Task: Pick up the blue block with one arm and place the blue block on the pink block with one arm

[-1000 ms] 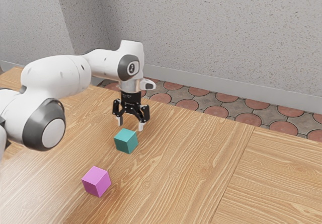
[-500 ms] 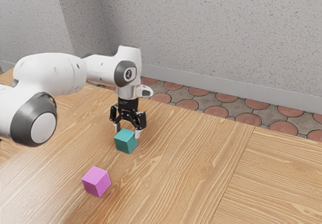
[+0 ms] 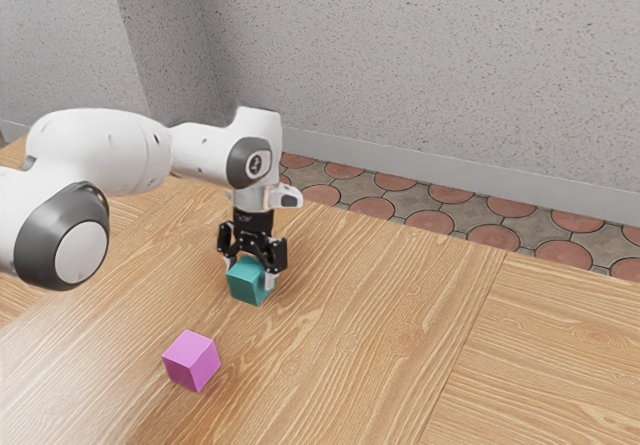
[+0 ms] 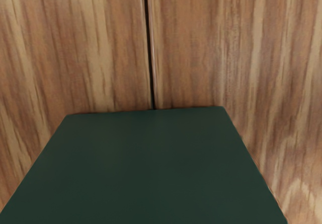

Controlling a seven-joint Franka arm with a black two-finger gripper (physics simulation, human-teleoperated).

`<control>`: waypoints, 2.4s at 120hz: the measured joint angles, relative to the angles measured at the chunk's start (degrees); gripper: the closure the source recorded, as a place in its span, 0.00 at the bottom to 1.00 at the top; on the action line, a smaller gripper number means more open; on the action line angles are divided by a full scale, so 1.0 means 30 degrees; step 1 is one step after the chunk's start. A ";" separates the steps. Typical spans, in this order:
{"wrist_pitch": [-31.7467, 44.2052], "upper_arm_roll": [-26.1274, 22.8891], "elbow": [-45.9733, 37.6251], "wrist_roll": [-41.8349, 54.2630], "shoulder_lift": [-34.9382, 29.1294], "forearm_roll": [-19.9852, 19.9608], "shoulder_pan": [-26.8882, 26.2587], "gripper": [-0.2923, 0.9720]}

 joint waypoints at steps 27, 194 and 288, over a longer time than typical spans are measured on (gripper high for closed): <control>0.0573 -0.0017 -0.0116 0.0150 0.0058 0.0065 0.0001 0.23; 0.0677 -0.0502 -0.9193 -0.0593 -0.8743 0.1849 -0.0058 0.45; 0.1181 -0.2078 -1.4739 -0.2943 -1.3277 0.2802 -0.0132 0.45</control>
